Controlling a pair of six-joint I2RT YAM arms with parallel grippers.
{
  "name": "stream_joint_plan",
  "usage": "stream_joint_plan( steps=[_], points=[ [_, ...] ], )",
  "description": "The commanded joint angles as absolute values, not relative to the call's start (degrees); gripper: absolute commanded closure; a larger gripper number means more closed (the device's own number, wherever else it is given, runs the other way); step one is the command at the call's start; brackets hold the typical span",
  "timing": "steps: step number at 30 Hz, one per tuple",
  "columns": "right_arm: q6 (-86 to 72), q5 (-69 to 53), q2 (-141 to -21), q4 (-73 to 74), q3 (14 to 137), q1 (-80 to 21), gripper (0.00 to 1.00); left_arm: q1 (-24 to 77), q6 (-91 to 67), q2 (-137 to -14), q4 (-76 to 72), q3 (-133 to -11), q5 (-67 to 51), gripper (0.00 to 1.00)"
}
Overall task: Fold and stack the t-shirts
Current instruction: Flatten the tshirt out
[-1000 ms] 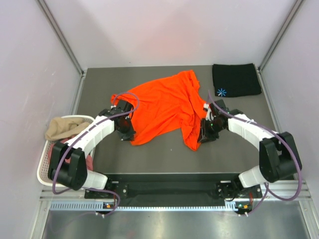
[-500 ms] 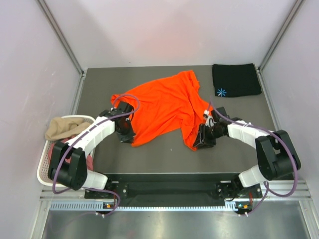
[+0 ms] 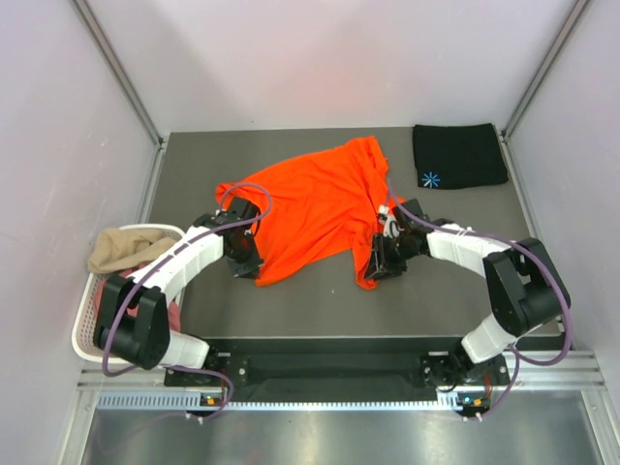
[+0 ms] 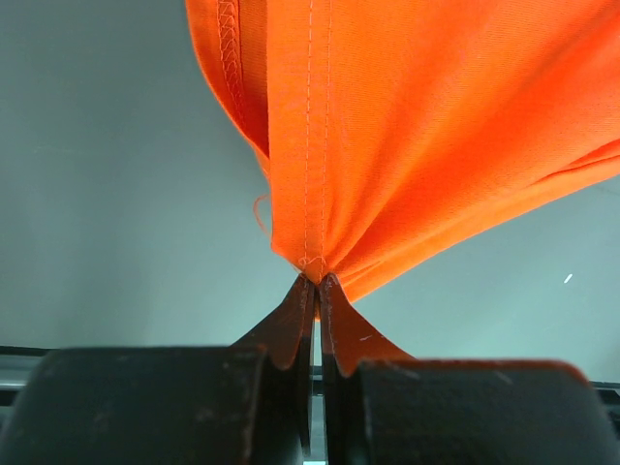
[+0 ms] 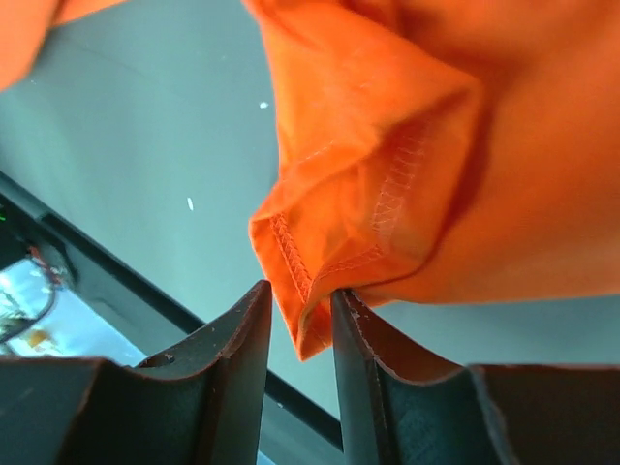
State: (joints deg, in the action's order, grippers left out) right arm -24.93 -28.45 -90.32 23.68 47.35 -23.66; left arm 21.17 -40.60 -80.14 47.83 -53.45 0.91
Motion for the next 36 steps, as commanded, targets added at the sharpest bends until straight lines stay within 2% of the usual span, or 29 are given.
stream_joint_plan(
  steps=[1, 10, 16, 17, 18, 23, 28, 30, 33, 34, 36],
  points=[
    [-22.15, -24.62, -90.88, 25.05, 50.18, -27.32, 0.68, 21.53, -40.78, -79.98, 48.43, -54.41, 0.97, 1.0],
    [-17.68, -22.24, -93.34, 30.05, 51.42, -39.01, 0.61, 21.62, -40.69, -79.89, 48.08, -53.97, 0.53, 1.0],
    [-18.44, -17.23, -84.83, 35.16, 50.19, -37.45, 0.52, 21.71, -40.78, -78.67, 48.08, -52.56, 0.62, 1.0],
    [-19.15, -17.49, -82.73, 35.24, 49.84, -37.09, 0.47, 21.71, -40.78, -78.49, 48.16, -52.3, 0.62, 1.0],
    [-19.94, -17.84, -81.84, 35.24, 49.22, -36.39, 0.46, 21.71, -40.87, -78.23, 48.16, -51.95, 0.62, 1.0],
    [-28.2, -21.18, -78.67, 32.61, 45.36, -34.46, 0.48, 21.8, -40.35, -77.96, 48.51, -52.03, 0.62, 1.0],
    [-41.54, -22.05, -74.8, 30.42, 40.27, -27.53, 0.64, 21.97, -38.94, -77.87, 50.01, -53.0, 0.44, 1.0],
    [-47.78, -25.81, -70.42, 25.6, 34.12, -22.53, 0.65, 22.15, -37.88, -77.78, 50.01, -53.61, 0.7, 1.0],
    [-62.09, -27.07, -65.22, 18.55, 27.43, -20.31, 0.62, 22.15, -36.3, -78.66, 49.48, -54.23, 0.97, 1.0],
    [-63.88, -26.64, -64.34, 17.76, 26.64, -20.22, 0.55, 22.15, -35.95, -79.01, 49.31, -54.32, 0.62, 1.0],
    [-69.39, -26.89, -64.51, 15.56, 24.09, -20.13, 0.49, 22.15, -34.81, -80.06, 48.51, -54.67, 0.26, 1.0]
  ],
)
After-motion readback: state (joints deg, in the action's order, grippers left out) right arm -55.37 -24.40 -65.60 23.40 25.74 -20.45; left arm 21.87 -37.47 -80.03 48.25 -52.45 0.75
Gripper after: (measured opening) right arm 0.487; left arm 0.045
